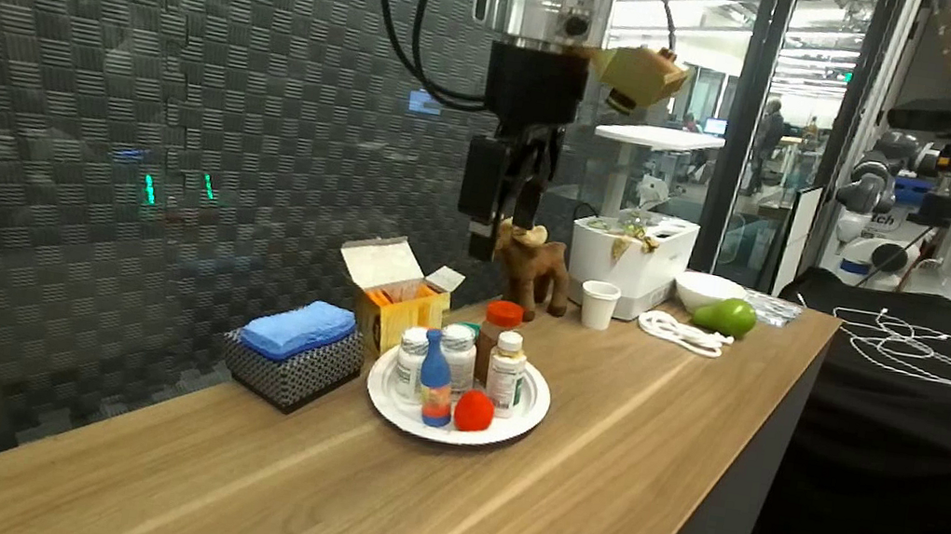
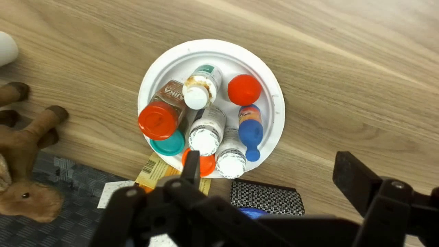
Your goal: Organize all the containers on the white plate
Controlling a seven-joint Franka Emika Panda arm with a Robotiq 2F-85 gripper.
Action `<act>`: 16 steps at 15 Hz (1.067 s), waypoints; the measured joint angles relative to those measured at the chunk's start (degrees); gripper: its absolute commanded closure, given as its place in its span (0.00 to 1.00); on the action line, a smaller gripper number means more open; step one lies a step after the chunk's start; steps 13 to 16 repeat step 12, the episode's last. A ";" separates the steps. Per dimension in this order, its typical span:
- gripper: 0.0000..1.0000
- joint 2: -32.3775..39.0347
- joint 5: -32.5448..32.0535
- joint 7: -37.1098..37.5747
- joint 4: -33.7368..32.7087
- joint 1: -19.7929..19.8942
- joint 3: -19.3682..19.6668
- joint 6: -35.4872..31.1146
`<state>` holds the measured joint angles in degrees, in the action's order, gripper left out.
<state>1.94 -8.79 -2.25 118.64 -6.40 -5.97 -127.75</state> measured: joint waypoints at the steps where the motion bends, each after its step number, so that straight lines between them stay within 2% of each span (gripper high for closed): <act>1: 0.00 -1.10 0.00 0.09 0.85 -0.03 0.00 0.18; 16: 0.00 -1.58 0.00 0.29 1.99 -0.03 0.00 0.19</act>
